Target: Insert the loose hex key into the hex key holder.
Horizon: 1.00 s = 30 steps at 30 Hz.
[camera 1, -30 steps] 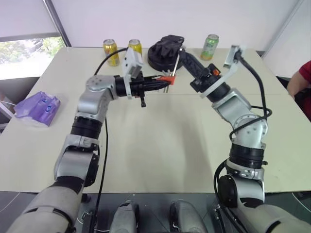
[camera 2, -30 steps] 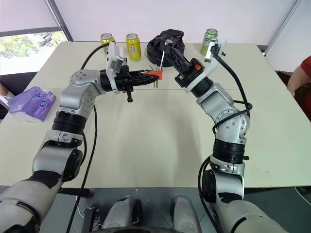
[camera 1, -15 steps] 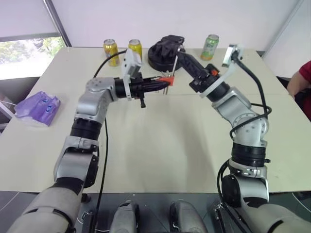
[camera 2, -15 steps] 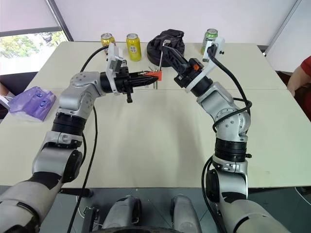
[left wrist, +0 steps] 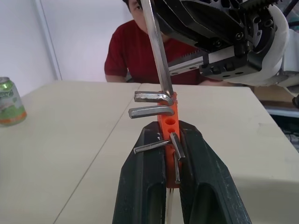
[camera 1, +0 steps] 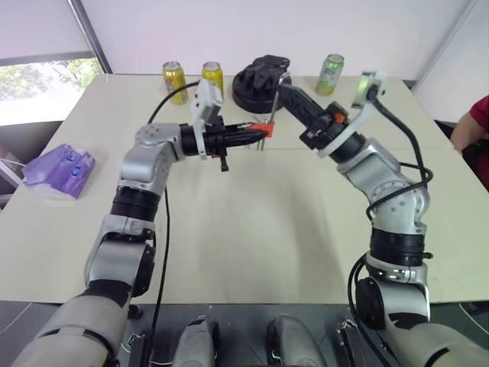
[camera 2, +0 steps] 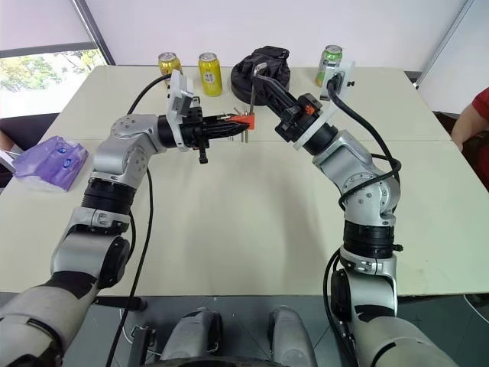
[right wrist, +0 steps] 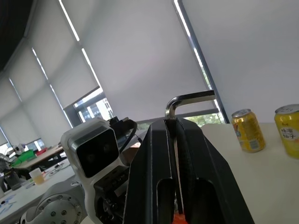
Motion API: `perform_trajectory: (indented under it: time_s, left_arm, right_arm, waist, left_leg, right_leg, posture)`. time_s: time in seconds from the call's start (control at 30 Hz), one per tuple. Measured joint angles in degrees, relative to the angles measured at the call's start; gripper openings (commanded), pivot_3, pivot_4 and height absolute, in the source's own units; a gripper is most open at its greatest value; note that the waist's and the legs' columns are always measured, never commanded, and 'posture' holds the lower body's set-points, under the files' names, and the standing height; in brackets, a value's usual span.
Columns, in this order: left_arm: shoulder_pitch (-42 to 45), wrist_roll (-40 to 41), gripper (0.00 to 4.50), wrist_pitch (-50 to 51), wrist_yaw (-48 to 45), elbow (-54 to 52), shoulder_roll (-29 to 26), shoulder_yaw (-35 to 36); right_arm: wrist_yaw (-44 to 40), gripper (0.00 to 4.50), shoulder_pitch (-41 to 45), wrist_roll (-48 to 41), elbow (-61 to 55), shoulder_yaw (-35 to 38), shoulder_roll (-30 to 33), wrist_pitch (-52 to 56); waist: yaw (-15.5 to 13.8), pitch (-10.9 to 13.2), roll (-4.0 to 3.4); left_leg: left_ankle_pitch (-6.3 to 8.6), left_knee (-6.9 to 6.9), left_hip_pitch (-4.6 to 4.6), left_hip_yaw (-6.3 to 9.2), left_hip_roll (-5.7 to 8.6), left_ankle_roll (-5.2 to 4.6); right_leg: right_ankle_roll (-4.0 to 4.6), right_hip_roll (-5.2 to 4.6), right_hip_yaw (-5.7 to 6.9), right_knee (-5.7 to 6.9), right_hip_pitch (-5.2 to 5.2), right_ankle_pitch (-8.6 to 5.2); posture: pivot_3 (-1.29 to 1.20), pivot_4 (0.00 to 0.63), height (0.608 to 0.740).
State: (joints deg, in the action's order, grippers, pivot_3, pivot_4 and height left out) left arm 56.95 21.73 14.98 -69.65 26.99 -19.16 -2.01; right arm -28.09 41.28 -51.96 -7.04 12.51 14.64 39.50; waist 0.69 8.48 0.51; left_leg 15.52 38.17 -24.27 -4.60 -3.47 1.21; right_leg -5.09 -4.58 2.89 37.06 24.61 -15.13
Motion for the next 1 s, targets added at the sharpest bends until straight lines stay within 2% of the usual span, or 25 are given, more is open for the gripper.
perform_trajectory:
  time_s: [0.33, 0.57, 0.7, 1.0]
  left_arm:
    - [1.0, 1.5, 0.00, 1.1, 2.4, -0.1, 0.4, 2.3]
    - [0.8, 0.5, 0.00, -0.2, 1.9, -0.1, -0.3, 1.5]
    - [-2.3, -1.7, 0.00, -2.1, -0.2, -0.2, -1.3, -0.8]
    - [-2.5, 0.4, 0.00, 3.9, -1.4, -1.3, -2.3, -0.5]
  right_arm:
    - [-1.7, 0.04, -4.5, 0.0, -0.3, -2.7, 0.0, 1.3]
    - [-1.4, 0.04, -4.1, -0.8, 0.3, -2.3, -0.1, 1.5]
    - [-0.4, 0.04, -0.5, -1.0, 1.0, -0.2, 0.2, 0.6]
    - [-3.8, 0.04, 1.3, 11.0, 0.9, -6.5, 3.1, -7.7]
  waist:
    - [0.0, 0.0, 0.00]
    - [0.0, 0.0, 0.00]
    - [0.1, 0.0, -0.02]
    - [0.0, 0.0, -0.02]
  left_leg:
    - [0.00, 0.03, 0.00, 0.00, 0.00, 0.00]
    - [0.00, 0.03, 0.01, 0.01, 0.00, 0.00]
    - [0.00, 0.03, 0.04, 0.00, -0.01, 0.00]
    - [0.00, 0.03, 0.01, 0.01, 0.01, 0.00]
  right_leg:
    - [0.00, 0.00, -0.01, 0.00, 0.00, 0.00]
    - [0.00, 0.00, 0.00, 0.00, 0.00, 0.00]
    - [0.00, 0.01, 0.00, 0.00, 0.00, 0.00]
    - [0.00, 0.00, 0.00, 0.00, 0.00, 0.00]
  posture:
    - [0.00, 0.150, 0.740]
    - [0.00, 0.150, 0.740]
    - [0.00, 0.150, 0.740]
    - [0.00, 0.150, 0.740]
